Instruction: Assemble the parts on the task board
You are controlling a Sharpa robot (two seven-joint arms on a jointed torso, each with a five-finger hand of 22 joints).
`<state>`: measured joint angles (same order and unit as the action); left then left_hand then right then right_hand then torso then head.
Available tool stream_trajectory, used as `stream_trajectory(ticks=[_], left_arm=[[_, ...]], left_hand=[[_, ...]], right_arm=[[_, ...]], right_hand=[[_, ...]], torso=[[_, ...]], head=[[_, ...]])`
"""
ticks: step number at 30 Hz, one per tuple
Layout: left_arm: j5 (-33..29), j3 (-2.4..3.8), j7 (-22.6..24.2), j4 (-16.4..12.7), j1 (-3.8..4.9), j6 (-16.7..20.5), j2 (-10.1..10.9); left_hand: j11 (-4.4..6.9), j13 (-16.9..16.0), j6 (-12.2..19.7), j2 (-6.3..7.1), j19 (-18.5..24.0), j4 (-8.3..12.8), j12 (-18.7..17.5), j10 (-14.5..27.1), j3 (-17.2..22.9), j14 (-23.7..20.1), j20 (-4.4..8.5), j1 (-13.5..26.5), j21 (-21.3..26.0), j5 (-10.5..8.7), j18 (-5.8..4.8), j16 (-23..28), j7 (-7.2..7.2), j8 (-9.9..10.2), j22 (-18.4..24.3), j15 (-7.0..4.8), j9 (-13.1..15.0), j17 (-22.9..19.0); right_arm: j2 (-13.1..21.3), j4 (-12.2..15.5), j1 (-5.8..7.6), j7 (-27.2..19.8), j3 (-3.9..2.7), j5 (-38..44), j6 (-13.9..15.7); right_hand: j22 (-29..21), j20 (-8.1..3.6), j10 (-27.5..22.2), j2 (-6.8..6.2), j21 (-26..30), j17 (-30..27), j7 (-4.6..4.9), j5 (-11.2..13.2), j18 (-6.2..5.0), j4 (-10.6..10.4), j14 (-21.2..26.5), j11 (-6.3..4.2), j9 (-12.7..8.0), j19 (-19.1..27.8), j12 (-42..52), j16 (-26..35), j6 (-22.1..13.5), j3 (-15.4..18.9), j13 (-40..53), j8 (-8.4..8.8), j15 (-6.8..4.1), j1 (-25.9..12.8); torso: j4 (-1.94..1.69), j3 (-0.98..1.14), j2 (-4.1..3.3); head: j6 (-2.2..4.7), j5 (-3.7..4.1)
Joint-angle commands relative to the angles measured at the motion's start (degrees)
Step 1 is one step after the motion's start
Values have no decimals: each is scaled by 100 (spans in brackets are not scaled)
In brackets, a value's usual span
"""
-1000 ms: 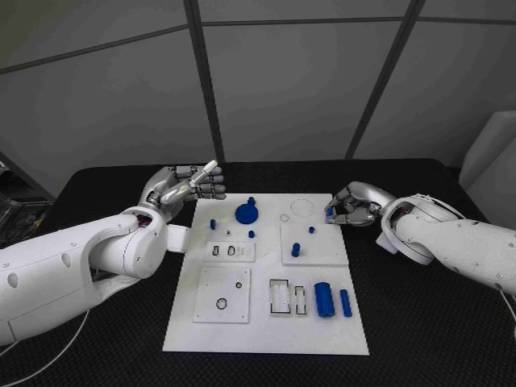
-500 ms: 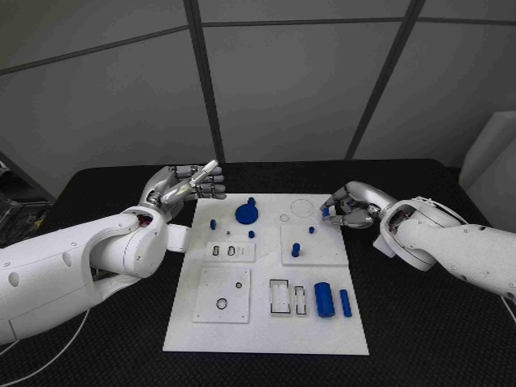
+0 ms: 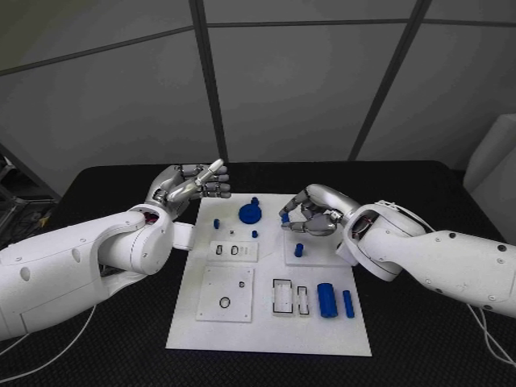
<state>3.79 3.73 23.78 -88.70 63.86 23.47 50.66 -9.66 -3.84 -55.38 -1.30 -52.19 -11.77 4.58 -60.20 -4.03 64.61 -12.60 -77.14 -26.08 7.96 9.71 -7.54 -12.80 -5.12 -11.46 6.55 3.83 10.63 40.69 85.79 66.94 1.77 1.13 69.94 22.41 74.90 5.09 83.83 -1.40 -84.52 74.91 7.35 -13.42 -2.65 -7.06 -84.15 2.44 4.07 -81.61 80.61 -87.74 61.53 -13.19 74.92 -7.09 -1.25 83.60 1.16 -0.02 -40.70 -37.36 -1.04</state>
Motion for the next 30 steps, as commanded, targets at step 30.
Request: stream_trajectory(ticks=[30], left_arm=[[30,4,19,133,9,-81,-146]], left_hand=[[2,-4,-29,-55,30,8,-35,-57,-31,-5,-4,-6,-27,-21,60,44,1,39,-3,15,2,15]], right_arm=[[-1430,-487,-175,1257,47,1343,-392]], right_hand=[[372,-10,-33,-104,-13,950,-23,-72,-3,-7,-464,-12,2,18,-59,5,34,-46,506,-17,-27,-157]], torso=[[19,11,-14]], head=[[-163,-220]])
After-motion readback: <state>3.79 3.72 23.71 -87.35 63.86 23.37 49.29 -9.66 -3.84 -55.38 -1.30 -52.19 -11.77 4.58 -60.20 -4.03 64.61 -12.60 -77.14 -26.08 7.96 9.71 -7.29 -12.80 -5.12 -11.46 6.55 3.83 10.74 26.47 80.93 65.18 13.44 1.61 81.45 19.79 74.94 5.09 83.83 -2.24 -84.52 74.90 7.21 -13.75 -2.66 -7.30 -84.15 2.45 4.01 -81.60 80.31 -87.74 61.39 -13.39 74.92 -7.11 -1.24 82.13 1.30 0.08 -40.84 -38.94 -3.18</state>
